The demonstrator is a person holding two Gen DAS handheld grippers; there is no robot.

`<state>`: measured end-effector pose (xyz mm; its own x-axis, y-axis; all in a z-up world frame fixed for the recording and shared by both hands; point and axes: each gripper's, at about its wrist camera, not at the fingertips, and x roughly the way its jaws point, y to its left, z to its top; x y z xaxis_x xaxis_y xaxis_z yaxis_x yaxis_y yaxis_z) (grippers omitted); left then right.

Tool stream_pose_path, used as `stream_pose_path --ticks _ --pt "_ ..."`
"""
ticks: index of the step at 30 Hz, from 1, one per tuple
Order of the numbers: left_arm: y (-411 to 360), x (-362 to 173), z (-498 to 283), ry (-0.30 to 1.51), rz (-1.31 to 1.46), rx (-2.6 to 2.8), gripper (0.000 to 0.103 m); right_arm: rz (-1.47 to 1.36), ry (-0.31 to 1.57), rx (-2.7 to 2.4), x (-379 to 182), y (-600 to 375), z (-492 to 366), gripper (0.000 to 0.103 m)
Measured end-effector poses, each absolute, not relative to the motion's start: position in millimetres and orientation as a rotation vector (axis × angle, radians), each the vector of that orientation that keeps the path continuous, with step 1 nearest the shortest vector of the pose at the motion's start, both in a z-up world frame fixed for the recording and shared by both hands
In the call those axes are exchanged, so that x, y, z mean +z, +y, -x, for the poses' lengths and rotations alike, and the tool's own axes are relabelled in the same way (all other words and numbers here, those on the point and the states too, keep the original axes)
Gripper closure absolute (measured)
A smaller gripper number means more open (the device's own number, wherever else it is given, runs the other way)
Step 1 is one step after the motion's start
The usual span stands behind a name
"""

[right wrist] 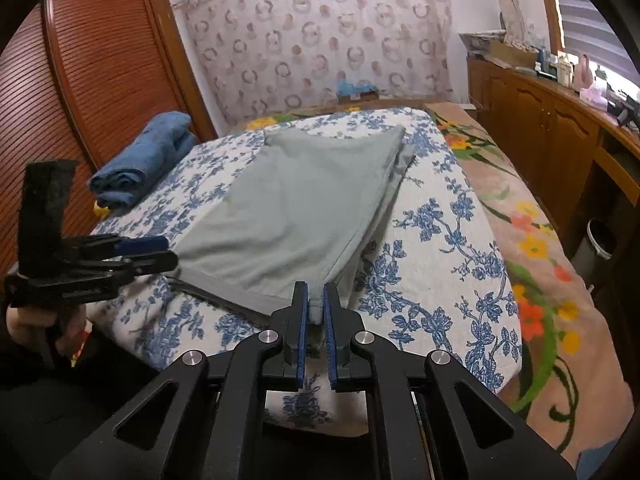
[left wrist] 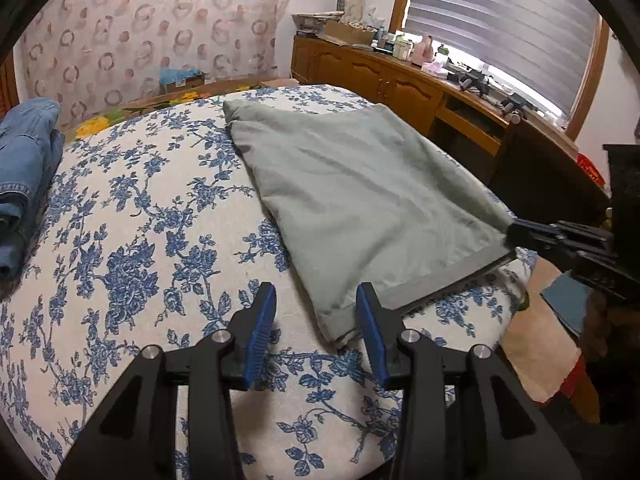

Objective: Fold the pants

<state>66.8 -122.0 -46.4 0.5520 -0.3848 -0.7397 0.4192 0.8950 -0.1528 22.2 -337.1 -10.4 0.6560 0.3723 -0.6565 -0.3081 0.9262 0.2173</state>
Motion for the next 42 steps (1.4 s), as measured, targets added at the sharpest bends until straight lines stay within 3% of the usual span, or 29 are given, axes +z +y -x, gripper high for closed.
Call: stream_pose_path --ticks 8,15,18,23,25,34,42 --pt "-124 -59 -73 0.898 -0.026 -0.477 0.063 -0.082 0.818 0.344 -27 -336 -25 0.096" --pt "-123 -60 -72 0.884 -0.025 -0.481 0.062 -0.065 0.817 0.301 -34 -337 -23 0.065" --pt "-123 -61 -71 0.877 -0.028 -0.48 0.062 -0.064 0.818 0.3 -38 -335 -25 0.062" --pt "-123 -61 -72 0.869 -0.031 -0.48 0.062 -0.059 0.811 0.294 -38 -328 -26 0.062" --pt "-123 -61 -71 0.865 -0.032 -0.479 0.062 -0.045 0.809 0.302 -38 -323 -26 0.073" --pt "-124 -61 -71 0.852 -0.038 -0.476 0.06 -0.06 0.801 0.328 -40 -322 -26 0.086" --pt "-123 -62 -70 0.852 -0.017 -0.479 0.06 -0.076 0.795 0.339 -40 -323 -25 0.089"
